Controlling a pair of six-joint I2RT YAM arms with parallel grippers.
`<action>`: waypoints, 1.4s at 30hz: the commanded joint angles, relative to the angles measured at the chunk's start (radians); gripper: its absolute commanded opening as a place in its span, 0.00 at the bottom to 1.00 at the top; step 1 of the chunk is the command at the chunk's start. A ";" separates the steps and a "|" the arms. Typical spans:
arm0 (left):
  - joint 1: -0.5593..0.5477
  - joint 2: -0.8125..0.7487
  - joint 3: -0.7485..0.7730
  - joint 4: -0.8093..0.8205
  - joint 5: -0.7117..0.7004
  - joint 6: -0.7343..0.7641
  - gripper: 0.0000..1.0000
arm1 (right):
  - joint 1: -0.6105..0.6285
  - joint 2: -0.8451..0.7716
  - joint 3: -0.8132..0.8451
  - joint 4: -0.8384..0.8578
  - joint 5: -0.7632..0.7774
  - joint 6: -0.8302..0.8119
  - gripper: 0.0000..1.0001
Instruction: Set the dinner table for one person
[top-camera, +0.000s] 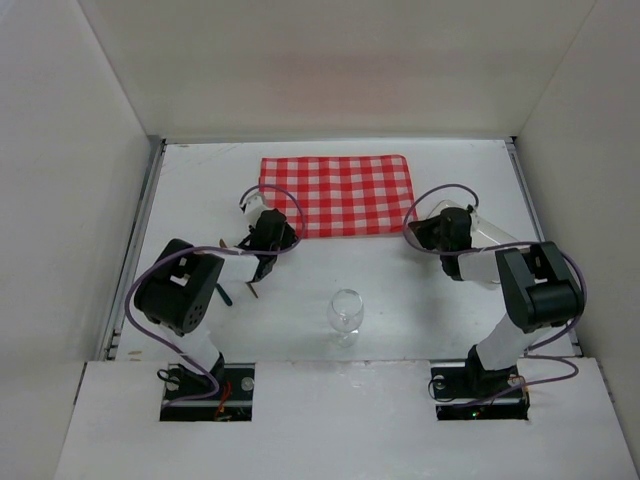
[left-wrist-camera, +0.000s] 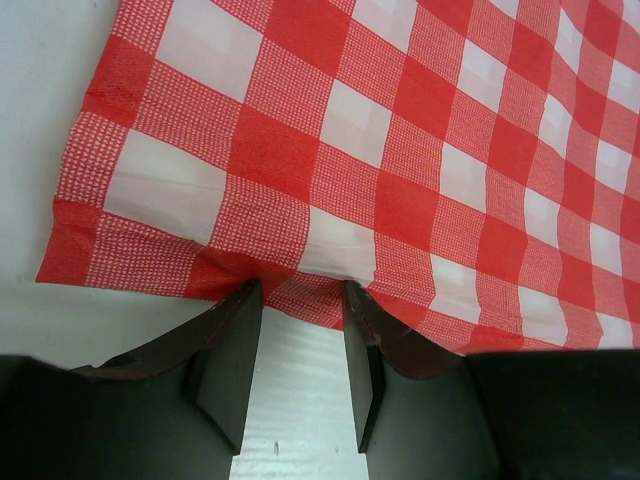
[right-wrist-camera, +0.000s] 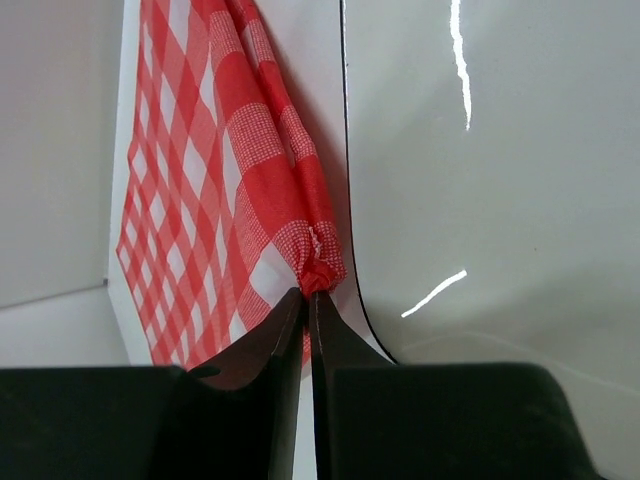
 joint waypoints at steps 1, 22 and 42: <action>0.020 0.008 0.043 0.013 0.007 0.008 0.35 | -0.002 0.019 0.058 -0.026 -0.028 -0.025 0.13; -0.031 -0.433 -0.109 -0.046 -0.009 0.011 0.58 | -0.012 -0.329 -0.039 -0.165 0.031 -0.076 0.68; -0.117 -0.547 -0.310 0.047 0.021 0.031 0.60 | -0.127 -0.888 -0.255 -0.773 0.379 0.254 0.64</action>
